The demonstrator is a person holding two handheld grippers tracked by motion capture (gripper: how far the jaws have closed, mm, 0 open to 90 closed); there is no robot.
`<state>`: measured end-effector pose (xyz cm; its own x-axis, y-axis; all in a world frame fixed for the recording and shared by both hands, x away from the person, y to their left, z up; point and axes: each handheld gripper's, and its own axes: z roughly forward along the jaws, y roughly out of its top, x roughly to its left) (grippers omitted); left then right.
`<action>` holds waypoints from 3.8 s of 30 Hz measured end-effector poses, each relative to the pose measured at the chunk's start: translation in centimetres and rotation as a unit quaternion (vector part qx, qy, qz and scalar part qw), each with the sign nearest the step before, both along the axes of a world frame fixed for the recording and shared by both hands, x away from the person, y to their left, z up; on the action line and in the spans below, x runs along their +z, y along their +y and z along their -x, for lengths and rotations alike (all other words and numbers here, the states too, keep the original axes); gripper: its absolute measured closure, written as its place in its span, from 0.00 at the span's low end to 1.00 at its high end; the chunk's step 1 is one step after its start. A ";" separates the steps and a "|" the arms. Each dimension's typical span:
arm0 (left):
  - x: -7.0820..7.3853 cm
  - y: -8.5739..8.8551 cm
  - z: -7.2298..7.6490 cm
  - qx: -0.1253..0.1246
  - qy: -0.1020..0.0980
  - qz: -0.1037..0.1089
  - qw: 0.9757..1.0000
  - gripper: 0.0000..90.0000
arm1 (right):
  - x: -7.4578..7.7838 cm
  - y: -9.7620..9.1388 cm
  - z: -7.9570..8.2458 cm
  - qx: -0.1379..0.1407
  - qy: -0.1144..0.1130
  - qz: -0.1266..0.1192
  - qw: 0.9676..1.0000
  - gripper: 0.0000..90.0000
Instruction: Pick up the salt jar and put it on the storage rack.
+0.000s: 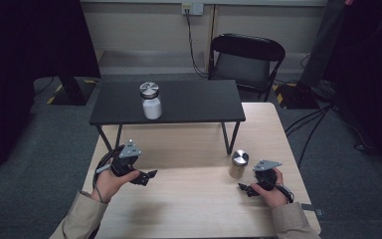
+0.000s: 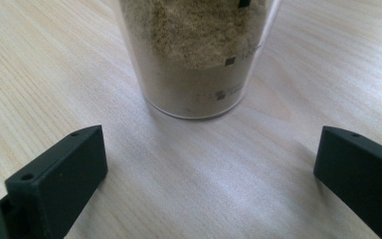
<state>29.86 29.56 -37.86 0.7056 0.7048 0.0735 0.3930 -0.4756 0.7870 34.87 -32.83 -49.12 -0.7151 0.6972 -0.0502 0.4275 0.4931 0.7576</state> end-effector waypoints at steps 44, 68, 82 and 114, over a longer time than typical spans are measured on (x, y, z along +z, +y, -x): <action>-7.1 0.4 1.5 -0.011 0.030 -0.004 0.999 0.02 | 0.0 0.0 0.1 -0.001 0.000 0.000 1.000 0.00; -8.8 0.3 1.8 -0.007 0.041 -0.033 0.999 0.02 | 0.0 0.0 0.1 -0.001 0.000 0.000 1.000 0.00; -9.4 0.0 1.9 -0.005 0.033 -0.050 0.998 0.03 | 0.0 0.0 0.1 -0.001 0.000 0.000 1.000 0.00; -11.0 0.9 1.7 -0.019 0.029 -0.019 0.999 0.00 | 0.0 0.0 0.1 -0.001 0.000 0.000 1.000 0.00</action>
